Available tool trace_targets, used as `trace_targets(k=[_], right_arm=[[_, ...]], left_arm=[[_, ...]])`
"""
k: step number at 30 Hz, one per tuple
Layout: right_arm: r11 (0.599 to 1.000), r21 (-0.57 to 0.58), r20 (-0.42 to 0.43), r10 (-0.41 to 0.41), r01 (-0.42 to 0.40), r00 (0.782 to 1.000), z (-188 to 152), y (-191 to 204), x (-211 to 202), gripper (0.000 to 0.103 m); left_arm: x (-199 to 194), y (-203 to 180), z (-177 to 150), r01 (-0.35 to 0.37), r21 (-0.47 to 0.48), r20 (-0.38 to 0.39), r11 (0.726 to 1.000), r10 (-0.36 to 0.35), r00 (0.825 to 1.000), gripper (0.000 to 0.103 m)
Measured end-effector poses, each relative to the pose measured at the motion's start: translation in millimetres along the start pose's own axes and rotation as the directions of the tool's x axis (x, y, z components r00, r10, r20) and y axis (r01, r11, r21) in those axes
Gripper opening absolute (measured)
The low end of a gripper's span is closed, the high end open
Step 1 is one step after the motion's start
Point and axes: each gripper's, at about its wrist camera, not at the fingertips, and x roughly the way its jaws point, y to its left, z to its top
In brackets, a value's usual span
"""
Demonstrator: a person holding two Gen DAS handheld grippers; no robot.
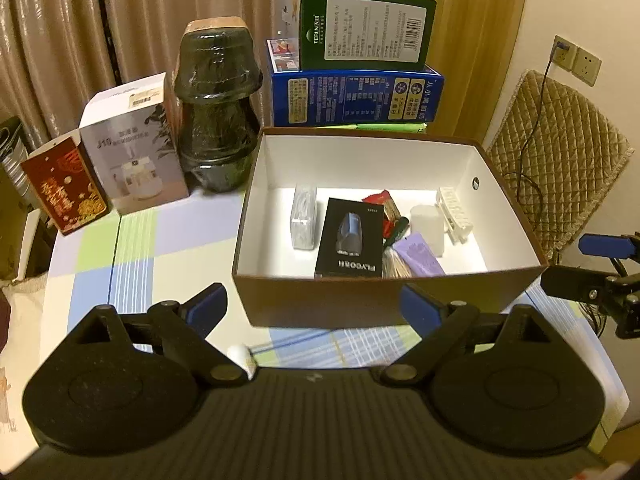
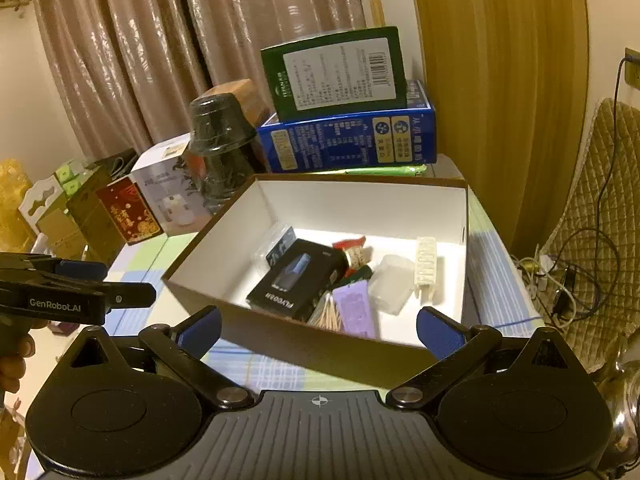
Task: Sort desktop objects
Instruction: 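Withdraw both open grippers up and out of the brown box, then move the left gripper toward the white bottle and the right toward the scrunchie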
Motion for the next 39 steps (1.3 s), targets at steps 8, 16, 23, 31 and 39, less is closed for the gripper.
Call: trace_targets(k=[8, 16, 23, 31, 39], right_arm=[[1.0, -0.02, -0.014, 0.005, -0.006, 1.0, -21.2, 11.7, -20.0, 0.101], [0.998, -0.054, -0.093, 0.028, -0.033, 0.995, -51.2, 22.5, -28.2, 0.101], [0.996, -0.083, -0.152, 0.025, -0.038, 0.988, -76.2, 30.7, -28.1, 0.101], [0.992, -0.106, -0.218, 0.05, -0.075, 0.975, -97.3, 44.3, -22.9, 0.101], [0.988, -0.124, -0.264, 0.058, -0.093, 0.963, -106.7, 53.2, -9.9, 0.101]], left_arm=[[-24.2, -0.8, -28.8, -0.004, -0.023, -0.013, 1.0, 0.004, 1.0, 0.091], [-37.1, 1.2, -63.8, -0.015, -0.047, -0.064, 0.999, 0.012, 0.998, 0.091], [-43.1, 1.4, -87.2, -0.029, -0.057, -0.101, 0.998, 0.023, 0.995, 0.091], [-44.5, 1.3, -108.4, -0.034, -0.067, -0.148, 0.997, 0.024, 0.989, 0.091], [-40.6, 3.6, -119.5, -0.048, -0.067, -0.183, 0.997, 0.035, 0.982, 0.091]])
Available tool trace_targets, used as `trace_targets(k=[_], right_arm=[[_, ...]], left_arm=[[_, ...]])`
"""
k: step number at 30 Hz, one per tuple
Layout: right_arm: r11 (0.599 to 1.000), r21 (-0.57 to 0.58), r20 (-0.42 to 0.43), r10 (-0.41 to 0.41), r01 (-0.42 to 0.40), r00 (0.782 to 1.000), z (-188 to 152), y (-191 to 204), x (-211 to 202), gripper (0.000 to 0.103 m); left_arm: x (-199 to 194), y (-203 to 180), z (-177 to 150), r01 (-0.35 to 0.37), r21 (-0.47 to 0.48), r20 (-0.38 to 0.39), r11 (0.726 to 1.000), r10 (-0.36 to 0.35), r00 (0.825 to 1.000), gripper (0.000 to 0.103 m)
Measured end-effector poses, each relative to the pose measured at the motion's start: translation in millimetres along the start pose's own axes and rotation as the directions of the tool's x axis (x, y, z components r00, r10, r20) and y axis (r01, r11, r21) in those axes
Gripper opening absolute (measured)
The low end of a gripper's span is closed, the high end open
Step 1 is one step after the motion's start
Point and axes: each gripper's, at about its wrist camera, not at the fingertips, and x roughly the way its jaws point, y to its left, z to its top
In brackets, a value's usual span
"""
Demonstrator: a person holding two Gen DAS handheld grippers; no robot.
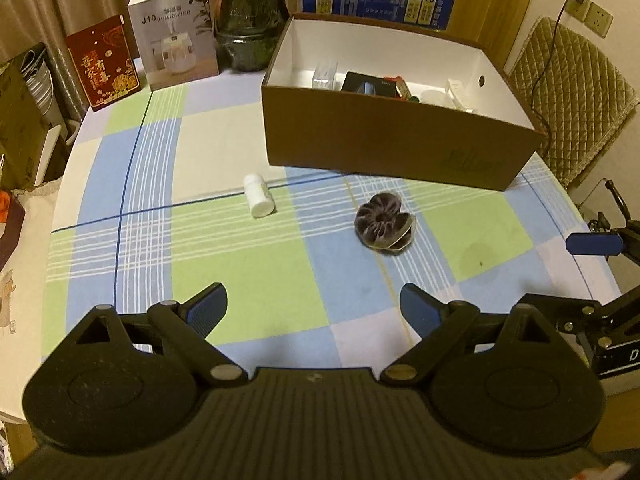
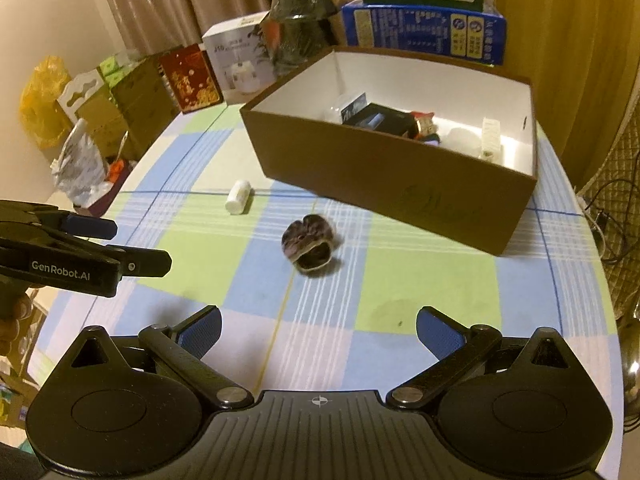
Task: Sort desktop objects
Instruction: 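Move the left gripper toward the white bottle and the right toward the scrunchie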
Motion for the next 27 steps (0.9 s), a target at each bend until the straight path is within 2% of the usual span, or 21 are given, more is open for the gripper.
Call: trace_targets(k=[13, 27], right_arm=[[1.0, -0.02, -0.045, 0.015, -0.016, 0.999, 7.3, 4.9, 27.7, 0.101], [1.0, -0.025, -0.031, 0.003, -0.003, 1.0, 28.7, 1.3, 68.1, 0.101]], left_arm=[[16.6, 11.1, -0.2, -0.027, -0.009, -0.038, 1.0, 0.027, 0.999, 0.091], [44.8, 26.7, 19.0, -0.049, -0.004, -0.06, 0.999, 0.049, 0.997, 0.091]])
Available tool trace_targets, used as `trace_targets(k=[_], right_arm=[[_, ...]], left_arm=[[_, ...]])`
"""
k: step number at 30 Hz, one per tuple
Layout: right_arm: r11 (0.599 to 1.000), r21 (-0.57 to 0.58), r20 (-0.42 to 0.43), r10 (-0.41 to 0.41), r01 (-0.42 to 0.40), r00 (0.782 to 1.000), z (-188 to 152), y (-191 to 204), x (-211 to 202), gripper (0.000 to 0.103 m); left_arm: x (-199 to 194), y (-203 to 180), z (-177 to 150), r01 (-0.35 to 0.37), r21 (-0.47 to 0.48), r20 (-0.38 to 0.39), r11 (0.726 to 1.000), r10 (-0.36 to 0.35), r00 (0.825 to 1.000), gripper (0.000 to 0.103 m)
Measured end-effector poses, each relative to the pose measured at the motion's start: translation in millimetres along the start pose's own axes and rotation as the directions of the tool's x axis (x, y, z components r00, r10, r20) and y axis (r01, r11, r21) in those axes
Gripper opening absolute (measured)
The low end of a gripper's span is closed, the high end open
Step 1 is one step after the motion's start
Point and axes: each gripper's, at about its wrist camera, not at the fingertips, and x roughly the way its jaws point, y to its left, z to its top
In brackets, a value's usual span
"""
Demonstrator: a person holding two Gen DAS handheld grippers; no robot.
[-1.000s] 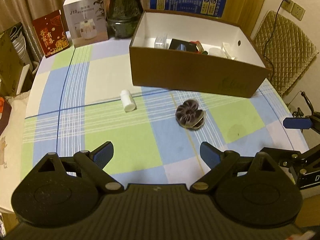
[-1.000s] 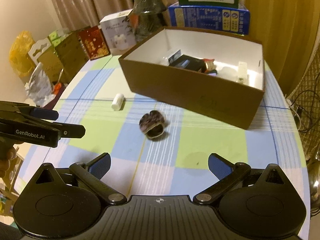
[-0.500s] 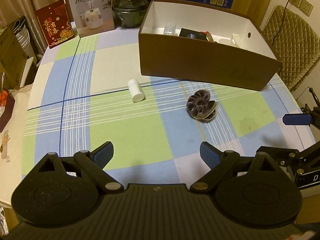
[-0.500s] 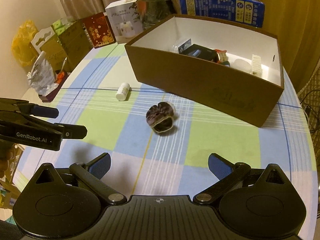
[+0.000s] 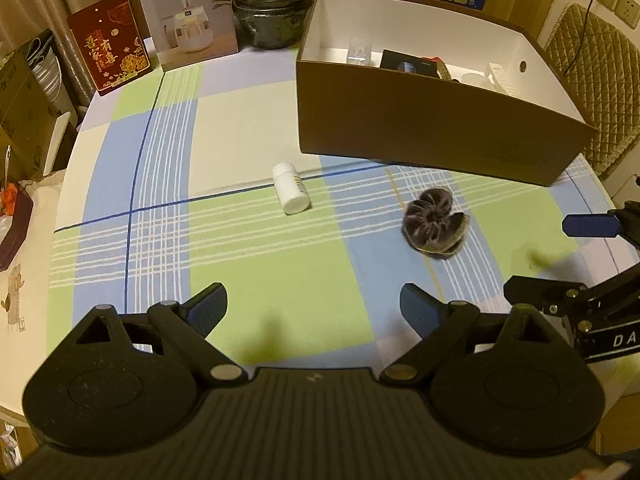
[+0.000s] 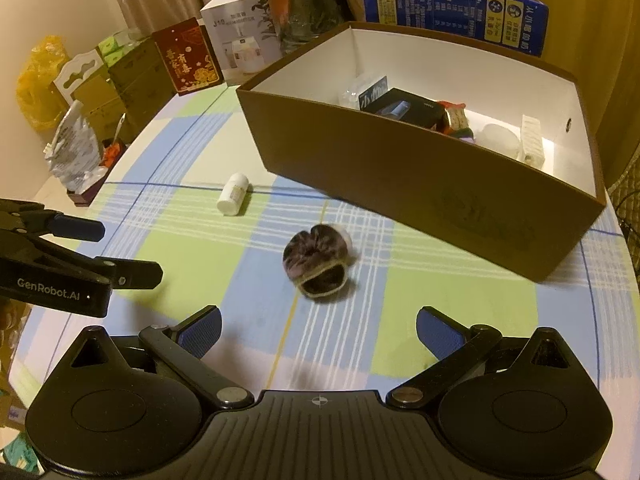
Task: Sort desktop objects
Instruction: 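Move the left gripper toward the white bottle and the right toward the scrunchie, then grasp the white pill bottle with the left gripper while the right grasps the brown scrunchie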
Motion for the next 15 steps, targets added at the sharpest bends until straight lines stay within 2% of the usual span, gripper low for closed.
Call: trace_targets(k=[9, 15], right_arm=[[0.998, -0.037, 0.059, -0.042, 0.044, 0.997, 9.3, 0.3, 44.0, 0.1], [0.994, -0.088, 0.04, -0.061, 0.064, 0.997, 10.4, 6.1, 76.6, 0.08]], left_arm=[[35.6, 10.3, 16.2, -0.004, 0.033, 0.028, 0.999, 0.003, 1.0, 0.09], [61.3, 18.7, 29.5, -0.004, 0.04, 0.037, 0.999, 0.003, 0.999, 0.089]])
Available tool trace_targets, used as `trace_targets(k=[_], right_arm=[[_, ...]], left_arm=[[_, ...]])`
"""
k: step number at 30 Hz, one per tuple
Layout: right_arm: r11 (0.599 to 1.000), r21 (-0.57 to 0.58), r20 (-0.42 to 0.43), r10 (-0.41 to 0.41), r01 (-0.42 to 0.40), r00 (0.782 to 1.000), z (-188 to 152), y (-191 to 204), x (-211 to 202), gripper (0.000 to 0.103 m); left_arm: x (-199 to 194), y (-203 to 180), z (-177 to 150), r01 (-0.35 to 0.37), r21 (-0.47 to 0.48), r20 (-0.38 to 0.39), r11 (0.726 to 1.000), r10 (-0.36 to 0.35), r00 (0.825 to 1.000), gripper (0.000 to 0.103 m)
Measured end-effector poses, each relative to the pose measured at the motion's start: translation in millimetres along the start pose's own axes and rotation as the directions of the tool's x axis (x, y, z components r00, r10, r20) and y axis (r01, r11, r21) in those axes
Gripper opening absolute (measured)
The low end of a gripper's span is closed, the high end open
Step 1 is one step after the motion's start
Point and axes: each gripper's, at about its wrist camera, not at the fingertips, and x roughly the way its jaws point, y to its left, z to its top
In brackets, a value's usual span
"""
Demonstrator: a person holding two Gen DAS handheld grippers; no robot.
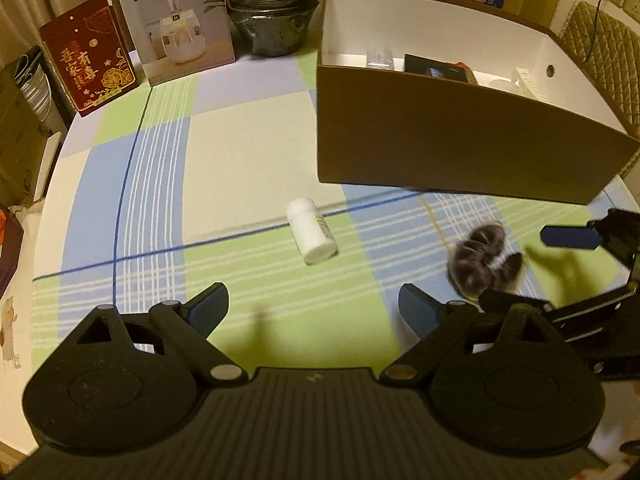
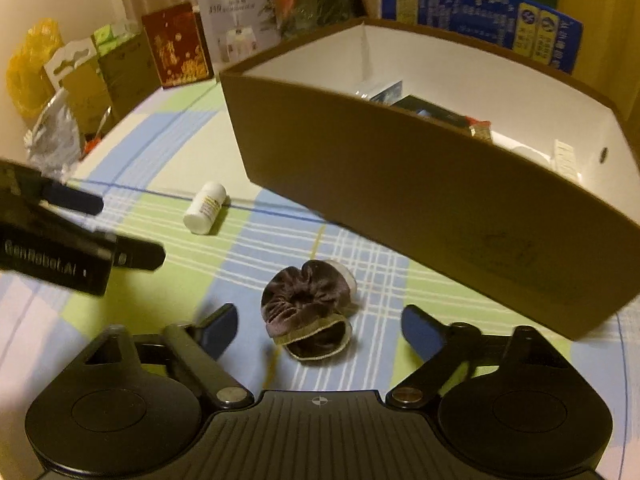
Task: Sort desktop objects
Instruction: 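Grasp the white pill bottle with the left gripper while the right grasps the brown scrunchie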
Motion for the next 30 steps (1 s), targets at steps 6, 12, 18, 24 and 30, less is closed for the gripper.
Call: trace_targets(k=[6, 12, 18, 24, 30], right_arm=[[1.0, -0.005, -0.006, 0.004, -0.004, 1.0, -1.3, 0.3, 20.2, 0.049], [0.999, 0.037, 0.001, -0.012, 0.012, 1.0, 0.5, -12.0, 17.1, 0.034], [0.988, 0.141, -0.015, -0.055, 0.057, 0.998, -2.4, -41.7, 5.8, 0.029], [0.965, 0.239, -0.029, -0.108, 0.111, 0.994, -13.1, -73.4, -15.4, 0.029], [0.939, 0.31, -0.036, -0.142, 0.146, 0.989, -25.2, -95.6, -35.8, 0.029]], left_arm=[[20.7, 4.2, 6.6, 0.006, 0.015, 0.001, 1.0, -0.006, 1.0, 0.086], [38.2, 6.9, 13.2, 0.015, 0.016, 0.002, 1.0, -0.015, 1.0, 0.083], [51.4, 12.1, 24.2, 0.017, 0.018, 0.008, 1.0, -0.017, 1.0, 0.064], [62.3, 10.6, 32.6, 0.029, 0.034, 0.001, 0.999, -0.029, 1.0, 0.051], [69.3, 5.7, 34.1, 0.042, 0.052, -0.022, 0.998, -0.041, 0.999, 0.026]])
